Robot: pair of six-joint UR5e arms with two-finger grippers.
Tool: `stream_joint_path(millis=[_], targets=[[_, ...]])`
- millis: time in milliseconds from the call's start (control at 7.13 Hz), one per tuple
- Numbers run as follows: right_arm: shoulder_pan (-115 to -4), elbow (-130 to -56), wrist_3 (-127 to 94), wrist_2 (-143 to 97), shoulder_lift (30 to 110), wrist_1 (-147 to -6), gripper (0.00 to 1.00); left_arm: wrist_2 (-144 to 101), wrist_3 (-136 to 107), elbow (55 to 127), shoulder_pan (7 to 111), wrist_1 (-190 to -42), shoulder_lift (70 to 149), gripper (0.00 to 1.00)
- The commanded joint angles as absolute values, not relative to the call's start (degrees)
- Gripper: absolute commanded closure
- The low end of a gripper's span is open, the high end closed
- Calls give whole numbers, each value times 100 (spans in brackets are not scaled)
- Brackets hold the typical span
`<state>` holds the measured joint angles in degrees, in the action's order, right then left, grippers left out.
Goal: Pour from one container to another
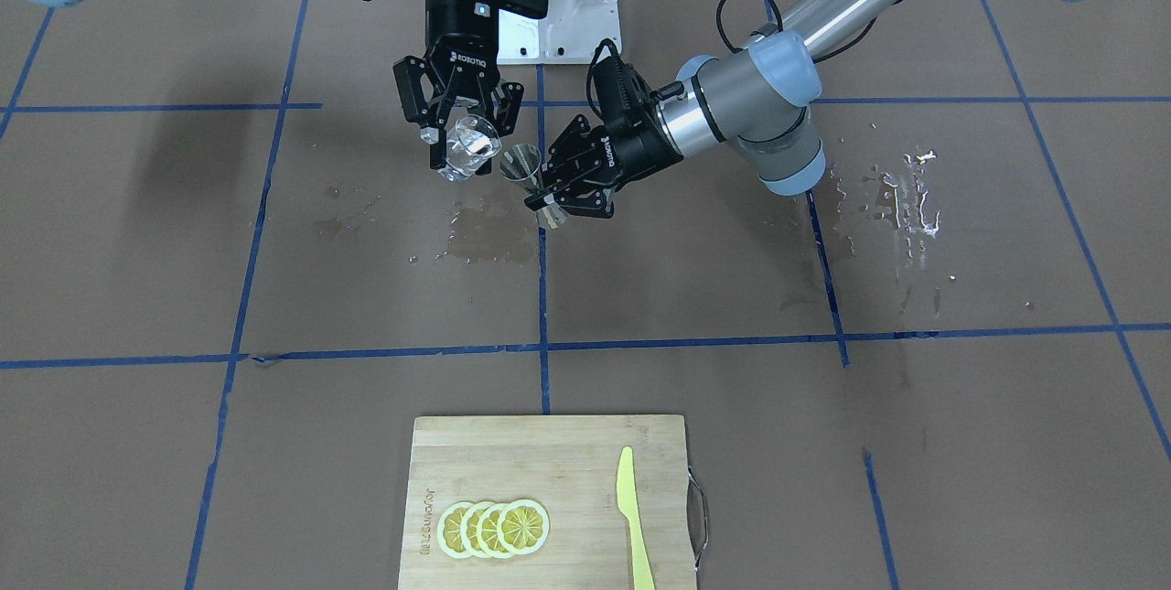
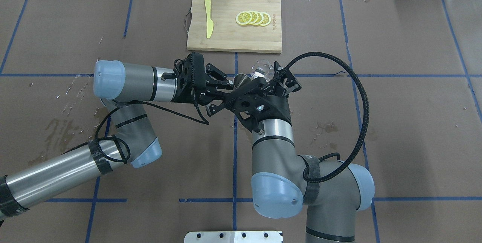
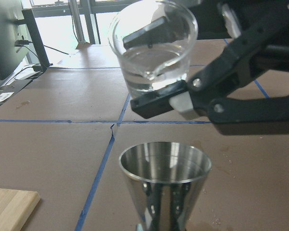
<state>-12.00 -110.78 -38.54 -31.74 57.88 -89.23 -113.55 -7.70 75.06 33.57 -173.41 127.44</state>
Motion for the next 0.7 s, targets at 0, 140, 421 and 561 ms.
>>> stream_joint_path(millis=[0,140,421,561], targets=[[-1187,-11074,-3551,-3155,5774,-8947,100,-11355,-773,7506,3357,-17341,12744,100],[-1187,-11083,-3238,-3138,5696,-9156,100,-11355,-773,7506,3357,-17341,12744,100],[-1178,-11092,-2884,-3094,5581,-9605,100,-11355,-773,7506,3357,-17341,12744,100],[-1186,-11092,-2448,-2963,5581,-9659,100,-11355,-773,7506,3357,-17341,12744,100]])
